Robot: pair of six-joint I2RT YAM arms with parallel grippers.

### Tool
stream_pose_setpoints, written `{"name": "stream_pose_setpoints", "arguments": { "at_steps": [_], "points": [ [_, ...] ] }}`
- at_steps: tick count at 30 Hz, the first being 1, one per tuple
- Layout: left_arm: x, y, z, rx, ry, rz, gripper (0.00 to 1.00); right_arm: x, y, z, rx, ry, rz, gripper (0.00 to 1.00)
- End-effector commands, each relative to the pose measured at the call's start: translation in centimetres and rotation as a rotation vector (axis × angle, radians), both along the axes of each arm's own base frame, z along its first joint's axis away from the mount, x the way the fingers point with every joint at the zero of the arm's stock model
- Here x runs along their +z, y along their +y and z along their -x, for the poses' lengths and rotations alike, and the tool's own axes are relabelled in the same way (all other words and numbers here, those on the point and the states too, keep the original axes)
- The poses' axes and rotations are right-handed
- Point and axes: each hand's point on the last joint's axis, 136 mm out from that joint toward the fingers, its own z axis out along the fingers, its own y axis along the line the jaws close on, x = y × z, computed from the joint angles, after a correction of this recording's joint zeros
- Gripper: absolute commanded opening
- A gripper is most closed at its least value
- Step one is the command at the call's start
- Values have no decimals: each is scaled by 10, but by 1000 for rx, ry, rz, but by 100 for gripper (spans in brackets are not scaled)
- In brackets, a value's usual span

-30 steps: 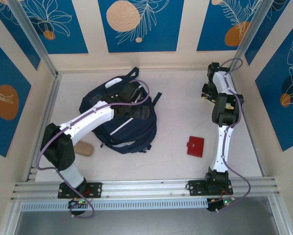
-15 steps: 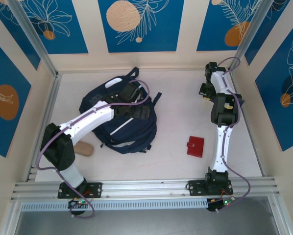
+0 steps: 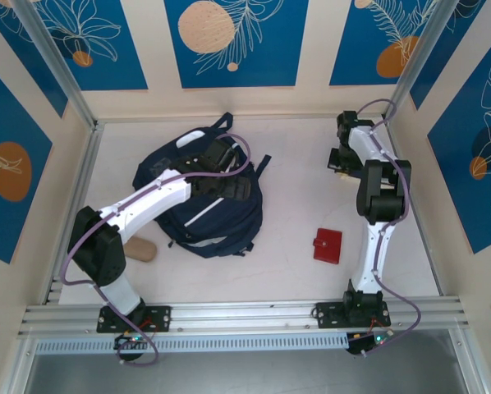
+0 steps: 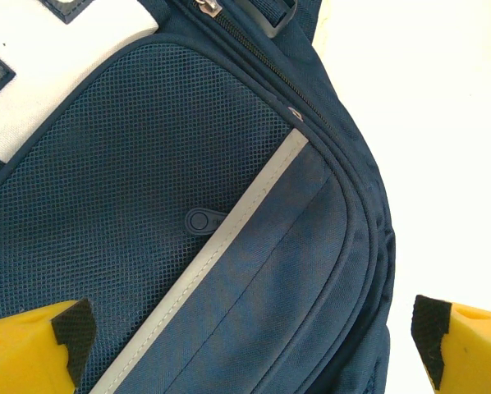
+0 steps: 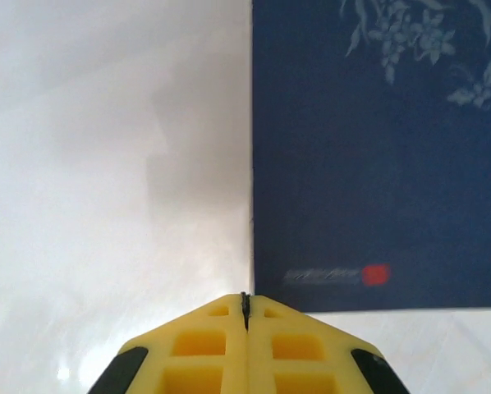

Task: Pack the student bag

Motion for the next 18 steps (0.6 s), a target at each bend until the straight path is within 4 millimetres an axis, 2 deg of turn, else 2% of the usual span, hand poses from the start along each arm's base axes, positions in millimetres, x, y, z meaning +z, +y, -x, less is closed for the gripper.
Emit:
{"name": "stream_pose_setpoints", "arguments": {
  "at_steps": [1, 6, 8, 9, 11, 15, 18],
  "points": [
    [5, 4, -3, 16, -2, -5, 100, 18, 47, 14, 96, -46, -84, 0],
    [5, 9, -5, 41, -10, -15, 100, 20, 116, 55, 233, -34, -212, 0],
    [7, 10, -5, 46, -16, -15, 100, 21, 130, 68, 267, -31, -238, 0],
    [7, 9, -6, 45, -18, -14, 100, 23, 130, 71, 259, -42, -232, 0],
    [8, 9, -6, 44, -21, -12, 100, 31, 120, 68, 216, -84, -203, 3],
    [10, 6, -7, 39, -21, -5, 100, 48, 72, 45, 47, -168, -99, 45],
    [10, 8, -7, 42, -22, -9, 100, 53, 35, 25, -35, -209, 1, 58]
  ]
}}
